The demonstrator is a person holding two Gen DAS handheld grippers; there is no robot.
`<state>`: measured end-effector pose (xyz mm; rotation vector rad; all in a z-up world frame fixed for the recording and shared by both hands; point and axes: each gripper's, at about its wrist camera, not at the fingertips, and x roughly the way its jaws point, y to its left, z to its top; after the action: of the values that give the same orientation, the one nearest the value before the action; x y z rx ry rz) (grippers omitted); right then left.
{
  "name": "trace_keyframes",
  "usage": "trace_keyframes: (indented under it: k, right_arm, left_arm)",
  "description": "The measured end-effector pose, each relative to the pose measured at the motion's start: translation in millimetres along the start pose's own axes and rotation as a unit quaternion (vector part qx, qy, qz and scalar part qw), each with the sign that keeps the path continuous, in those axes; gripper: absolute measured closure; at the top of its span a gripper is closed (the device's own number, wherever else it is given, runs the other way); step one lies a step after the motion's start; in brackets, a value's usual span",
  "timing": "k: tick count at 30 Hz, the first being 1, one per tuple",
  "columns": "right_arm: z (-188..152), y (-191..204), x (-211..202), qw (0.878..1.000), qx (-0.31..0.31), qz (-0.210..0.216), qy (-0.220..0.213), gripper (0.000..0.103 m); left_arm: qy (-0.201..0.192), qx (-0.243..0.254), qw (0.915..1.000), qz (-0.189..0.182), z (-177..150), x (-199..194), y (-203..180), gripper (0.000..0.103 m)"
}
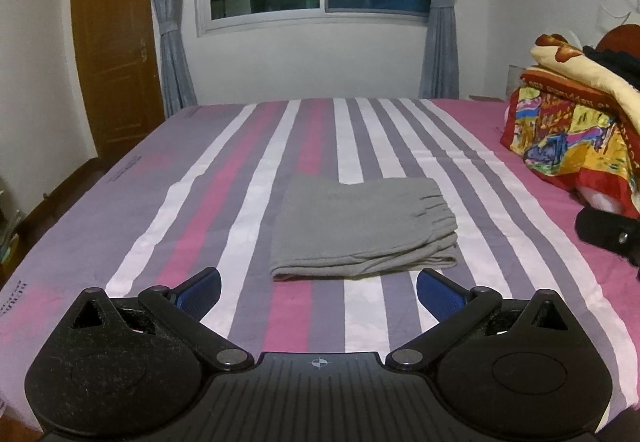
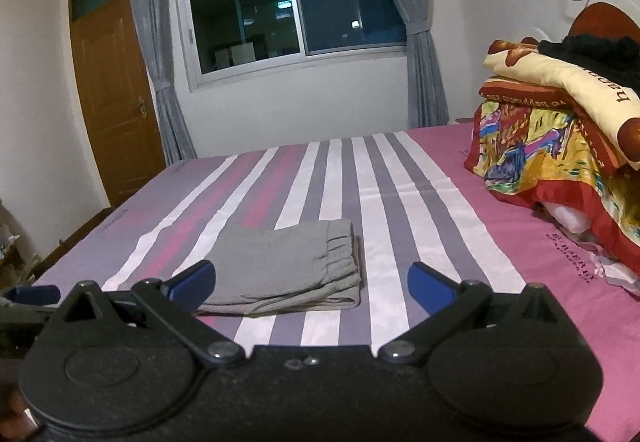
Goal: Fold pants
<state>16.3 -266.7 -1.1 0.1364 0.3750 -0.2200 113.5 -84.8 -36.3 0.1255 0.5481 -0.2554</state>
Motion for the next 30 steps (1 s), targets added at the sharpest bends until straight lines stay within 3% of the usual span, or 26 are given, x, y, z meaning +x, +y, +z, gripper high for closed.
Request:
trace_keyframes:
  k: [30]
  right_arm:
    - [-3.5, -2.7, 6.5, 1.000, -0.004, 0.005, 0.013, 0.000]
  left_arm:
    - [-0.003, 0.008, 1.0000, 0.003, 3.9, 1.0, -6.7, 0.000]
